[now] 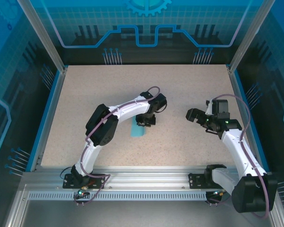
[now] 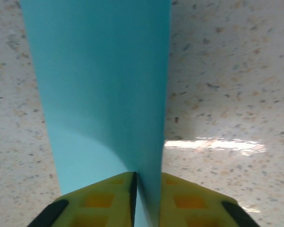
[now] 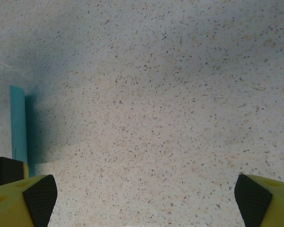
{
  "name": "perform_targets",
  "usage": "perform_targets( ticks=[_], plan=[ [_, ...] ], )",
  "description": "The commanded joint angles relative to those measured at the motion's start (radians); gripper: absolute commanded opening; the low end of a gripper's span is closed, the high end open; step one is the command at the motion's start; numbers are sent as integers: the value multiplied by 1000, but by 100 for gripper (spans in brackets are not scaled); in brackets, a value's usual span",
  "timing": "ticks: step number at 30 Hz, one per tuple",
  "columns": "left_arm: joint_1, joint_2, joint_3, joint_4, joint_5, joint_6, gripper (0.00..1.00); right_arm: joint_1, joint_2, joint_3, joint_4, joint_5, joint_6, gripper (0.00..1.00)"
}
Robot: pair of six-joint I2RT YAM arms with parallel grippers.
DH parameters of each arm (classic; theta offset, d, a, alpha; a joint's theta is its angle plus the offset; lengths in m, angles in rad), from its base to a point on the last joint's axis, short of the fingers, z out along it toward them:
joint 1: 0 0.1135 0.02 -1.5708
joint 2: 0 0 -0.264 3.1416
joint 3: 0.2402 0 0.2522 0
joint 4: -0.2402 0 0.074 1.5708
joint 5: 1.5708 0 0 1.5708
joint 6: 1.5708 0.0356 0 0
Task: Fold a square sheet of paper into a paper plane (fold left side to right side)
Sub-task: Turn over the paper at the center of the table.
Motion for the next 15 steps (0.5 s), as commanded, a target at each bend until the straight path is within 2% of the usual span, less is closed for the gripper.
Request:
perform_targets(
  ticks=[1,9,15],
  plan=[
    [14,-27,-3,70,136,47,28,-16,-12,-17,13,-48,-2,100],
    [74,-206,-157,308,344,113,65,-11,14,-43,56,-120,8,100],
    [186,-396,-366,493,433,134,77,79,79,-66,151,-141,66,97]
  ],
)
